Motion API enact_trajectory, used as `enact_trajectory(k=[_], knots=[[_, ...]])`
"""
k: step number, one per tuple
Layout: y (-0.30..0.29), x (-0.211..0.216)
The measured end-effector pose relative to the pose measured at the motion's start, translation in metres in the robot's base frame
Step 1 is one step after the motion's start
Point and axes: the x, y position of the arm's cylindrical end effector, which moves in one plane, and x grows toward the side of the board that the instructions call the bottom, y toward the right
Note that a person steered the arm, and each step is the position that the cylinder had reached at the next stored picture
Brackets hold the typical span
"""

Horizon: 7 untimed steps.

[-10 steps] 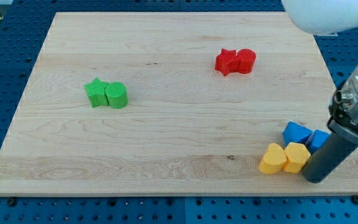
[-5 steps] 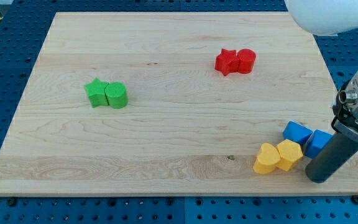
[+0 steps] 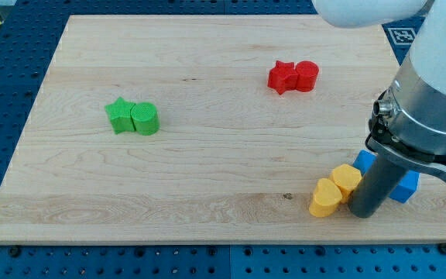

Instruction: Move yellow hexagon towards center right

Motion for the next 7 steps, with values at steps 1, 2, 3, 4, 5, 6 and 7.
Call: enact_trajectory(k=[1,2,3,4,5,6,7], knots=[[-0.016,-0.001],[-0.017,-0.001],[-0.017,-0.001],[-0.02,-0.004],[-0.033,-0.017],[-0.042,-0.037],[-0.042,-0.038]])
